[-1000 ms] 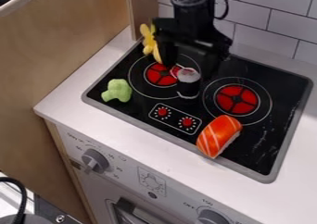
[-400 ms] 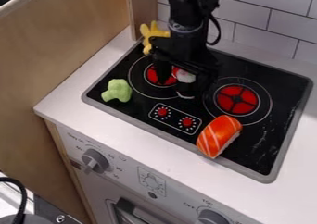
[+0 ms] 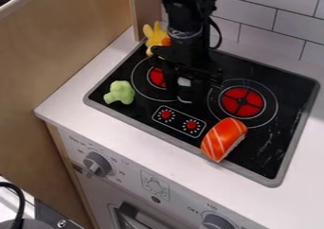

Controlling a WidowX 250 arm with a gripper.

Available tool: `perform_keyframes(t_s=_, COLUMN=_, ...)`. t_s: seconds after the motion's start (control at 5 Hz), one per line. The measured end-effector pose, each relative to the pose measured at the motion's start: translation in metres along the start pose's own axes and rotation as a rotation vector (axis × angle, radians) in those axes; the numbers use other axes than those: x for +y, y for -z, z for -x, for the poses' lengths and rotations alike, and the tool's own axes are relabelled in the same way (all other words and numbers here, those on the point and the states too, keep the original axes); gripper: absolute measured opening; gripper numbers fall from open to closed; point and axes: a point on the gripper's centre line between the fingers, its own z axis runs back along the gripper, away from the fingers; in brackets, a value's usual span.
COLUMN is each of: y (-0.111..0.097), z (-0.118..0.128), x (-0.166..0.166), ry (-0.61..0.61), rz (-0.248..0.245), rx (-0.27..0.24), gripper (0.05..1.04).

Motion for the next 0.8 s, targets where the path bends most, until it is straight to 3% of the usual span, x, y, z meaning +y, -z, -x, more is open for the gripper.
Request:
perform_keyframes(t_s=0.2, y=-0.008, z=0.004, x=-0.002, ry=0.002, rz=0.014, rx=0.015, gripper=0.478)
perform_keyframes(t_s=0.4, y=-0.033, z=0.0, x=-0.005, ry=-0.023, rz=0.025, rx=-0.002, gripper=0.478)
perform_keyframes(t_s=0.6, y=-0.048, z=-0.001, x=-0.009, ry=-0.035, rz=0.044, rx=0.014, gripper=0.478)
perform_keyframes(t_s=0.8, y=-0.059, z=-0.005, x=-0.014, ry=-0.05, rz=0.065, rx=-0.004, gripper=0.478)
